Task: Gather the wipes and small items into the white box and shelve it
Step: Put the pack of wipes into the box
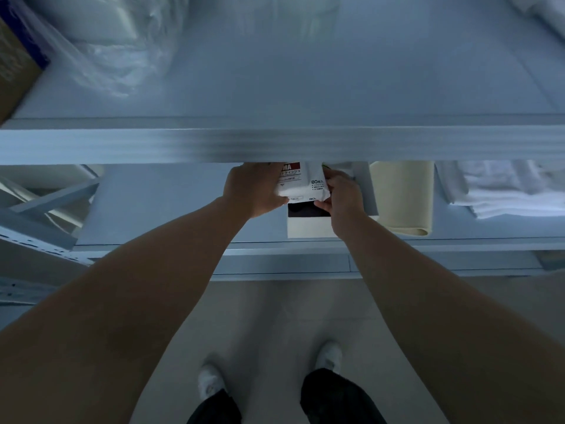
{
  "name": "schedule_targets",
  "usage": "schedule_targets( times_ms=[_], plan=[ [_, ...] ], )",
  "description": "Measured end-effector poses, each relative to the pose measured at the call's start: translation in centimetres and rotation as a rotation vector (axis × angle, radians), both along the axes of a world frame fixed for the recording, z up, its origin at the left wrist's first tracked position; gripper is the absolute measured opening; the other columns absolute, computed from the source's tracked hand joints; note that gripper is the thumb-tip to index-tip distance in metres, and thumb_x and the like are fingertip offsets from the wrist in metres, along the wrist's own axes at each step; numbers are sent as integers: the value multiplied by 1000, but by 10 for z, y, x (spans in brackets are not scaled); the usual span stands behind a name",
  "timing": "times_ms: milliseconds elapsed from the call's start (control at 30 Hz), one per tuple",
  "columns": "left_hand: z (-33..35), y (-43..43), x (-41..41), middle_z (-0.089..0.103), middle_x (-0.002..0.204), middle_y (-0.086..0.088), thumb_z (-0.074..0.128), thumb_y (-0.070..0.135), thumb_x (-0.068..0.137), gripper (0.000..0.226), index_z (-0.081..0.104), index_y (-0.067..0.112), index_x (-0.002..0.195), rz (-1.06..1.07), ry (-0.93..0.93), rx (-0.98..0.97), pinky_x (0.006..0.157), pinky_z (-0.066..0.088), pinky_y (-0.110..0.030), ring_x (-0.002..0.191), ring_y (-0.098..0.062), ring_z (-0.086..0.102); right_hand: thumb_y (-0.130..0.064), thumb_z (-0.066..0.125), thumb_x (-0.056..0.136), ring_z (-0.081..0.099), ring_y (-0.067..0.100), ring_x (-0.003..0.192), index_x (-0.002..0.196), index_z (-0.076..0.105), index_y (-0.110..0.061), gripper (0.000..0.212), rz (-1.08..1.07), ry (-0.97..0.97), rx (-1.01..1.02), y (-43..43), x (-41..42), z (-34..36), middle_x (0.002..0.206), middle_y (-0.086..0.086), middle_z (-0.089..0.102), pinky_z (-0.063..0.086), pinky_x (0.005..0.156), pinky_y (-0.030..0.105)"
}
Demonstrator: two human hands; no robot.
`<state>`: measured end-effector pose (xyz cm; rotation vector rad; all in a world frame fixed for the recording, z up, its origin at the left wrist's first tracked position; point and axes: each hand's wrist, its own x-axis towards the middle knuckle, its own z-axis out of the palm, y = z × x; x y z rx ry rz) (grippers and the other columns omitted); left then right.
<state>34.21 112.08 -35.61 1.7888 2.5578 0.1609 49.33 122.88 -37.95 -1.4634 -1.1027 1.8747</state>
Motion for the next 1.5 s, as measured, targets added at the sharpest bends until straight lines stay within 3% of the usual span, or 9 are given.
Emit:
schedule_targets(
  times_ms=[133,300,467,600,833,933,1033,1300,1500],
  plan=[
    [-1,28,23,67,113,3,74,52,68,65,51,29,124,-39,34,23,67,46,-34,100,-32,65,-10,49,91,64,25,106,110,70,-22,30,23,30,17,25,24,-3,117,3,67,60,86,43],
    [-6,58,41,61,124,0,75,51,68,68,52,26,127,-55,32,8,79,50,-39,113,-34,57,-17,45,83,67,27,104,97,73,-26,33,-22,-54,30,47,39,-9,107,5,74,61,78,37],
    [-19,87,52,61,124,1,70,56,71,60,57,28,122,-23,-9,-73,84,50,-40,116,-33,55,-17,48,83,57,22,82,79,64,-28,19,-34,-138,128,69,42,-21,82,-3,62,54,77,44],
    [-36,108,54,62,119,3,69,55,69,58,57,28,119,-39,-8,-86,82,51,-38,112,-32,57,-19,46,84,53,18,66,101,64,-20,25,102,-261,275,85,44,-33,73,-4,60,39,59,29],
    [-77,138,50,59,134,-2,73,49,80,64,49,29,136,-92,67,-171,88,49,-43,119,-32,56,-27,48,93,62,25,98,141,48,-21,49,337,-404,423,102,50,-64,122,4,65,47,75,36],
    [-90,140,47,48,144,-5,68,51,86,69,41,30,146,-132,75,-285,96,47,-46,129,-33,47,-19,51,90,63,19,87,143,47,-24,53,350,-390,405,101,52,-77,118,3,64,52,71,34],
    [-87,136,46,45,149,-3,60,54,92,71,30,34,153,-169,94,-331,96,46,-48,133,-33,43,-14,50,87,56,4,78,142,48,-27,56,352,-393,430,94,52,-80,110,-5,58,42,58,25],
    [-58,105,35,58,135,2,51,49,97,49,44,31,143,-136,67,-331,85,54,-43,110,-30,63,-15,53,84,63,13,73,140,50,-30,58,435,-484,516,82,57,-63,135,2,62,43,56,24],
    [-51,82,33,61,133,-4,54,49,96,53,40,30,143,21,-74,-240,87,50,-44,117,-34,59,-28,62,84,63,23,106,137,52,-29,54,477,-563,673,63,59,-52,131,2,63,46,84,29]
  ],
)
